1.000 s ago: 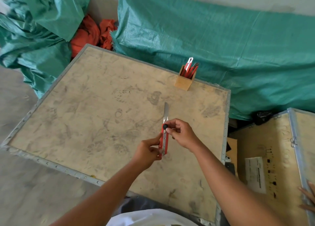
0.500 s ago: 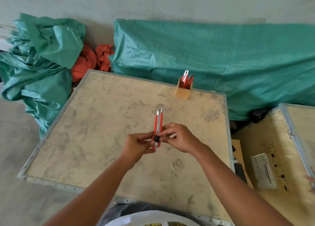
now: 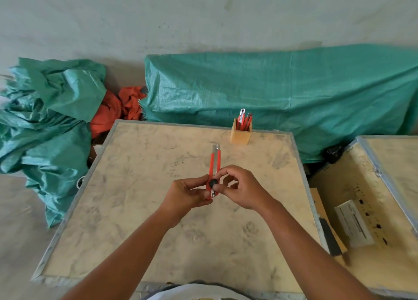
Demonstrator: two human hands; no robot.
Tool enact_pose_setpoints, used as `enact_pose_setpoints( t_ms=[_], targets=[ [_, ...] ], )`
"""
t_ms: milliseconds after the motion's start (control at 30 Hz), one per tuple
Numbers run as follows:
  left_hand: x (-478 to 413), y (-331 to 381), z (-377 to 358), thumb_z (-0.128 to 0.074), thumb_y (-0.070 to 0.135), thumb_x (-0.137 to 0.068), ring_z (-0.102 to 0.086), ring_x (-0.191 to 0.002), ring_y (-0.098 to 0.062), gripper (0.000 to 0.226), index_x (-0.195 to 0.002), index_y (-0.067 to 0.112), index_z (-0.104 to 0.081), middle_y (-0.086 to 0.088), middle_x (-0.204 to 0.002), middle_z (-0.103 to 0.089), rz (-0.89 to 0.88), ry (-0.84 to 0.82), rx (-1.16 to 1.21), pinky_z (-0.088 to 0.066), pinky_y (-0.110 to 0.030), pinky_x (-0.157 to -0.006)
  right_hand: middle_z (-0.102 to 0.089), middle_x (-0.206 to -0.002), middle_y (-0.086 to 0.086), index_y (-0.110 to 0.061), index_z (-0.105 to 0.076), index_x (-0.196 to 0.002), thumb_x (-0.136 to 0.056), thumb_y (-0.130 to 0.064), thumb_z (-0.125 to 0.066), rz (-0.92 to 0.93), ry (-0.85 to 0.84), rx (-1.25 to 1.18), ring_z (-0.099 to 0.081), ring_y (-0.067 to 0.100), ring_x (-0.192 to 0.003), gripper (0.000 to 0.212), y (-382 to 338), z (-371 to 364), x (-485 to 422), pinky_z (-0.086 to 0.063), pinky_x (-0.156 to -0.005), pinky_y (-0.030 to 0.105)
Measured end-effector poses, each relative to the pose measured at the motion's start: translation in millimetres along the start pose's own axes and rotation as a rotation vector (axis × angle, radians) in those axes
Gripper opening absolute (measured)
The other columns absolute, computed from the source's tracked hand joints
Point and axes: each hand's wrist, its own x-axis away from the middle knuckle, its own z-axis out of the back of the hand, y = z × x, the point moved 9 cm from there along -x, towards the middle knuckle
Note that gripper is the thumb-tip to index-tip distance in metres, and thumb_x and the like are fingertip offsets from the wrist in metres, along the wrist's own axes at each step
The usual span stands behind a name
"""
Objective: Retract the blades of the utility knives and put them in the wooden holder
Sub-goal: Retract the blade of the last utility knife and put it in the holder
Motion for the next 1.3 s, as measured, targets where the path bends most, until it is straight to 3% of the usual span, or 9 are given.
enact_pose_setpoints(
  t_ms=[100,267,400,533,667,833,933,1067,1300],
  targets=[
    [-4.5,6.6,-1.7,-0.067,-0.014,-0.082,-0.074,-0.089,-0.028,0.042,-0.12,0.005,-0.069,-0.016,-0.106,-0.076,-0.014,-0.026,-0.015,-0.062,-0.039,-0.078,-0.072,-0.11,-0.014,-0.036,-0.075,-0.108,-0.084,-0.023,-0.081,0.01,0.032,-0.017,-0.067,0.007,-0.084,0.029,-1.4,4.3,0.4,-0.059,-0.077,0.025],
    [-12.5,10.2,-9.2,-0.067,-0.016,-0.082,-0.075,-0.089,-0.028,0.044,-0.122,0.001,-0.066,-0.02,-0.106,-0.076,-0.009,-0.06,-0.021,-0.063,-0.037,-0.078,-0.073,-0.1,-0.011,-0.03,-0.072,-0.09,-0.077,-0.026,-0.087,-0.035,0.144,-0.039,-0.066,0.004,-0.076,0.021,2.6,16.4,4.7,-0.056,-0.066,0.024],
    [-18.0,9.5,-17.6,-0.068,-0.015,-0.081,-0.074,-0.09,-0.027,0.045,-0.122,0.002,-0.066,-0.02,-0.106,-0.076,-0.008,-0.087,-0.025,-0.062,-0.037,-0.078,-0.074,-0.108,-0.014,-0.037,-0.075,-0.111,-0.083,-0.023,-0.083,-0.022,0.119,-0.057,-0.067,0.009,-0.083,0.033,5.1,22.8,9.0,-0.058,-0.072,0.025],
    [-24.1,8.4,-31.7,-0.068,-0.015,-0.081,-0.074,-0.094,-0.029,0.046,-0.122,0.004,-0.067,-0.017,-0.107,-0.076,-0.008,-0.112,-0.024,-0.062,-0.039,-0.08,-0.075,-0.1,-0.009,-0.028,-0.076,-0.094,-0.079,-0.029,-0.085,-0.031,0.208,-0.047,-0.07,0.013,-0.086,0.018,15.9,34.5,11.6,-0.06,-0.083,0.036],
    [-34.7,8.7,-45.3,-0.068,-0.014,-0.081,-0.075,-0.095,-0.029,0.046,-0.123,0.005,-0.067,-0.016,-0.108,-0.076,-0.004,-0.125,-0.028,-0.062,-0.039,-0.081,-0.074,-0.097,-0.007,-0.023,-0.07,-0.092,-0.078,-0.032,-0.086,-0.05,0.268,-0.076,-0.07,0.011,-0.084,0.023,23.9,48.3,11.8,-0.06,-0.076,0.03],
    [-60.2,13.0,-60.0,-0.069,-0.014,-0.081,-0.074,-0.097,-0.032,0.046,-0.121,0.008,-0.068,-0.015,-0.105,-0.077,-0.022,-0.119,-0.076,-0.062,-0.043,-0.083,-0.076,-0.108,-0.013,-0.025,-0.074,-0.118,-0.093,-0.022,-0.072,-0.061,0.284,-0.158,-0.073,0.011,-0.093,0.025,38.8,76.8,-2.1,-0.061,-0.087,0.03],
    [-82.7,21.5,-71.5,-0.068,-0.015,-0.081,-0.075,-0.091,-0.029,0.046,-0.12,0.01,-0.069,-0.013,-0.101,-0.078,-0.035,-0.116,-0.124,-0.063,-0.04,-0.08,-0.076,-0.11,-0.007,-0.024,-0.076,-0.117,-0.095,-0.016,-0.069,-0.074,0.321,-0.168,-0.074,0.011,-0.089,0.024,48.4,99.4,-18.1,-0.064,-0.077,0.03],
    [-124.5,36.5,-82.9,-0.068,-0.015,-0.081,-0.076,-0.085,-0.024,0.046,-0.12,0.01,-0.068,-0.008,-0.095,-0.08,-0.049,-0.097,-0.18,-0.063,-0.033,-0.074,-0.077,-0.108,-0.006,-0.025,-0.076,-0.115,-0.092,-0.01,-0.072,-0.082,0.36,-0.149,-0.076,0.009,-0.083,0.027,59.1,132.5,-50.5,-0.064,-0.077,0.03],
    [-220.8,61.9,-89.5,-0.068,-0.015,-0.08,-0.076,-0.088,-0.03,0.048,-0.12,0.012,-0.069,-0.007,-0.091,-0.08,-0.112,-0.013,-0.337,-0.058,-0.041,-0.08,-0.077,-0.109,-0.001,-0.021,-0.078,-0.112,-0.088,-0.003,-0.074,-0.059,0.446,-0.101,-0.077,0.011,-0.086,0.03,81.2,184.3,-127.8,-0.063,-0.075,0.025]
  ],
)
